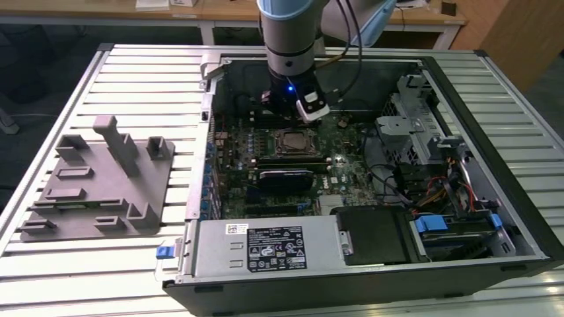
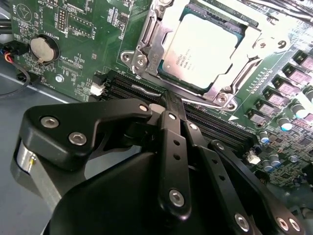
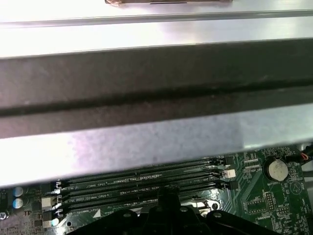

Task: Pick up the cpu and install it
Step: 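Install the first cpu locking lever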

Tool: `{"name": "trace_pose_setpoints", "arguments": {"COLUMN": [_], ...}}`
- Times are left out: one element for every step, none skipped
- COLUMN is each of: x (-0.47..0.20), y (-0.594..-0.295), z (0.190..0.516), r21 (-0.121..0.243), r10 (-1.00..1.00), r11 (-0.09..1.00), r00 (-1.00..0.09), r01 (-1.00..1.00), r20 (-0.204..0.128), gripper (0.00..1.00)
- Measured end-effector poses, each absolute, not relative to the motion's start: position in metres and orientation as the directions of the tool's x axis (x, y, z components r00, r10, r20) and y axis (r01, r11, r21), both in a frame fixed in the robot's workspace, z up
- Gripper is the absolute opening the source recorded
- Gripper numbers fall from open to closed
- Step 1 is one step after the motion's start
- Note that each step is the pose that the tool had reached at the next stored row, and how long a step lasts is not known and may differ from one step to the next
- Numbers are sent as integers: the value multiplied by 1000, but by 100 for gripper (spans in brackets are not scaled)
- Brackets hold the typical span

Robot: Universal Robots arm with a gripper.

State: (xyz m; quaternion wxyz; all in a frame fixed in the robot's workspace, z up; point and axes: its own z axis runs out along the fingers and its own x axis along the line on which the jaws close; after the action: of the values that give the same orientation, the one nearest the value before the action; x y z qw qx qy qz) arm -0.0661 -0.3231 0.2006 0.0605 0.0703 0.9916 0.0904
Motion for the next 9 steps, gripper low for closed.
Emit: {"name": "trace_pose_setpoints", "arguments": {"x": [-66,-67,-67,-67,-68,-69,-69,-70,-70], "y": [-323,-323,-323,-323,-323,-323,-322,-322,-322], "z": [200,200,200,200,199,199,199,199,199], "r21": [188,188,189,189,189,190,190,190,190], "r10": [153,155,157,160,161,162,163,163,163], "r11": [973,973,973,972,972,972,972,972,972], "r00": [-982,-982,-981,-980,-980,-980,-980,-979,-979], "r01": [130,132,134,136,138,138,139,139,139], "r20": [-109,-110,-113,-115,-116,-117,-118,-118,-118], "gripper": [11,11,11,11,11,11,11,11,11]}}
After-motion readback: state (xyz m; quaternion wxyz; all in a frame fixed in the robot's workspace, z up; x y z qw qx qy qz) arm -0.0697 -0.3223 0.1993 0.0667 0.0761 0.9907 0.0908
